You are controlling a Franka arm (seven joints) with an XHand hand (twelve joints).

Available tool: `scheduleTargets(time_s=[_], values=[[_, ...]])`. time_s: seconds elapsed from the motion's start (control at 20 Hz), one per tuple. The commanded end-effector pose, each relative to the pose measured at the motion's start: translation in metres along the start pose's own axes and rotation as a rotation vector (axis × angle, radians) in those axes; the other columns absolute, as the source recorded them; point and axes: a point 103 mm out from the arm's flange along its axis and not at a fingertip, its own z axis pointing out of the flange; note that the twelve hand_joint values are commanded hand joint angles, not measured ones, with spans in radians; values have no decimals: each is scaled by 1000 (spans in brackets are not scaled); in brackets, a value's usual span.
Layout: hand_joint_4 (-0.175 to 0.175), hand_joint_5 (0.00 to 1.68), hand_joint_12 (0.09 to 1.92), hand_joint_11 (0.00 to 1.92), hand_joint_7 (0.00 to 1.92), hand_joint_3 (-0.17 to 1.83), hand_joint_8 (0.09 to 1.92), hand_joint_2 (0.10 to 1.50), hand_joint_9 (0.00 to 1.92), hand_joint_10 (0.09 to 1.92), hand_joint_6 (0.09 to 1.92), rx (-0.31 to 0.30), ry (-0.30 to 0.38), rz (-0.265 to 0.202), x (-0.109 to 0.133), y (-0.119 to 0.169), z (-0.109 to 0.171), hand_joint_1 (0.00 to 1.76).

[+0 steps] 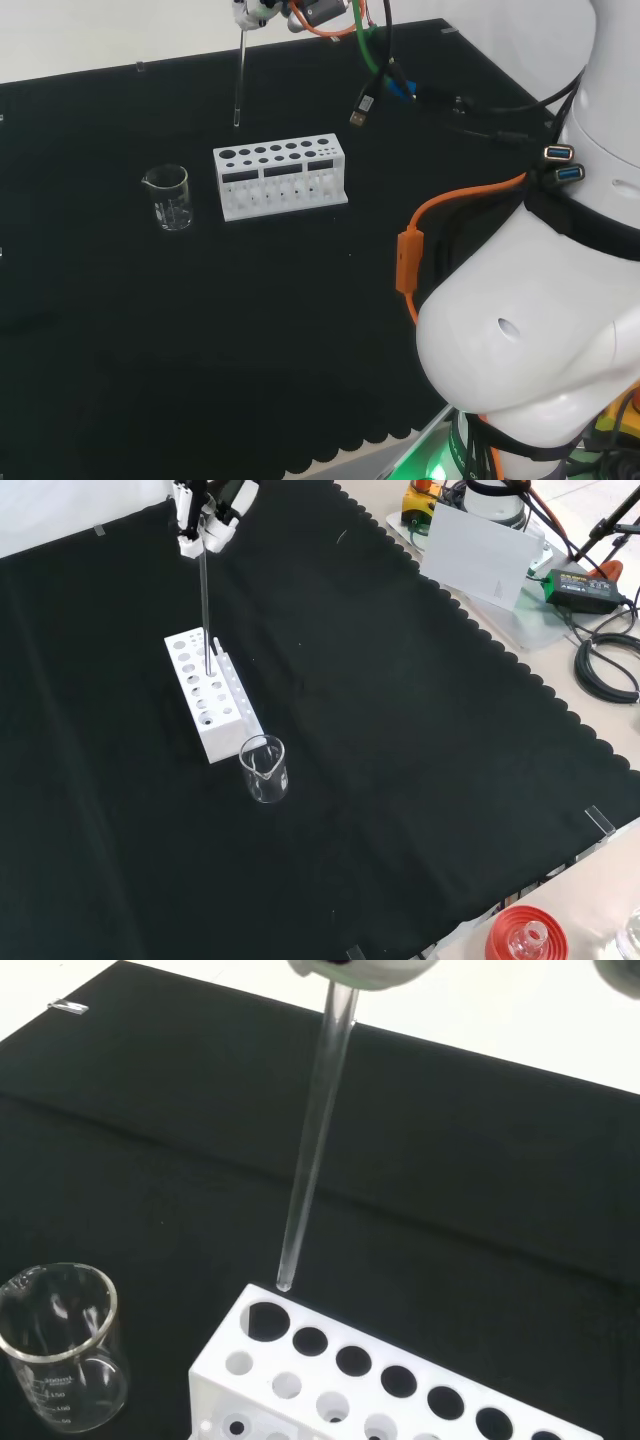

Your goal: Stir in the beaker to the left of the white test tube rack with the glass rod.

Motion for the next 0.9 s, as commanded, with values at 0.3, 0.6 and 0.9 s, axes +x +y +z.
scheduleTargets(time_s=[0.3,0.6,0.9], values=[[-175,1391,607,1677,1478,-175,286,1031,1888,164,208,-15,27,-33,18,-1,-10,1325],[-175,1349,609,1674,1469,-175,427,1044,1889,160,135,-16,37,-43,45,-7,-13,1327],[-175,1349,610,1674,1468,-175,431,1044,1889,159,135,-1,35,-75,67,-1,-7,1327]])
